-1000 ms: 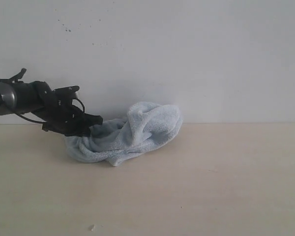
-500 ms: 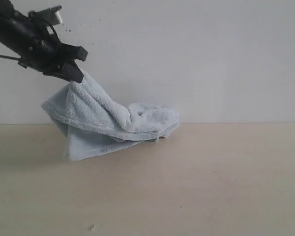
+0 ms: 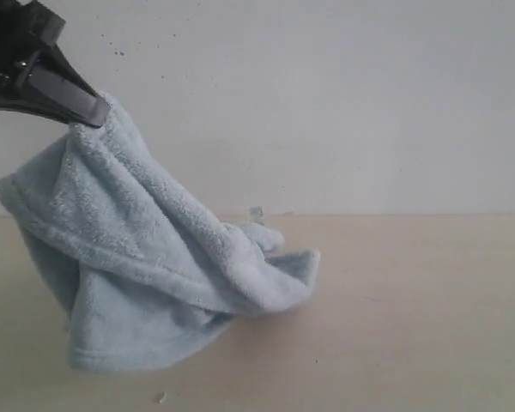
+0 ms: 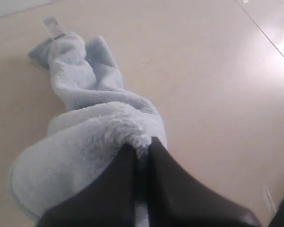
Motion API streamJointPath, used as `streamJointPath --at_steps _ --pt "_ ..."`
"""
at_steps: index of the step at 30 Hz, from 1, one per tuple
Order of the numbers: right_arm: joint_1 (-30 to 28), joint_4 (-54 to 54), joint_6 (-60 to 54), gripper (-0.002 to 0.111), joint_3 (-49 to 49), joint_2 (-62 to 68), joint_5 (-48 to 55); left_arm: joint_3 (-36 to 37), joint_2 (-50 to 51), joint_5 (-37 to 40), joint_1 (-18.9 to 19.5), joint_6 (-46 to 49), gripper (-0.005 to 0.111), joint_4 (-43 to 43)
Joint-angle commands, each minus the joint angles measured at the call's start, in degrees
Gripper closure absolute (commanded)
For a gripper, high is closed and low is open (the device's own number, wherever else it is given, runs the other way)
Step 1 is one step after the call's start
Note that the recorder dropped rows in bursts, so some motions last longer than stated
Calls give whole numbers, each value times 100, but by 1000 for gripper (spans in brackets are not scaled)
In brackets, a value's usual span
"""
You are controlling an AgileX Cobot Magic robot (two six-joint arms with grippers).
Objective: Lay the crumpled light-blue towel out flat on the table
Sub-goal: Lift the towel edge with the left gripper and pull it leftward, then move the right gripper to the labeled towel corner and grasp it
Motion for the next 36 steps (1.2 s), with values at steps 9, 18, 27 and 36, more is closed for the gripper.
streamJointPath --at_steps 9,18,27,36 --pt "15 -1134 -493 109 -12 -23 -1799 2304 -969 -842 -22 68 103 -94" --pt "15 -958 2308 109 -445 -23 -7207 3142 -969 -1421 -22 628 103 -826" --pt "15 -1372 1153 109 -3181 99 -7253 3445 -969 -1543 -22 1707 103 -2127" --pt "15 -4148 2268 109 -6545 3111 -2312 3480 -969 -1563 -22 2242 103 -2309"
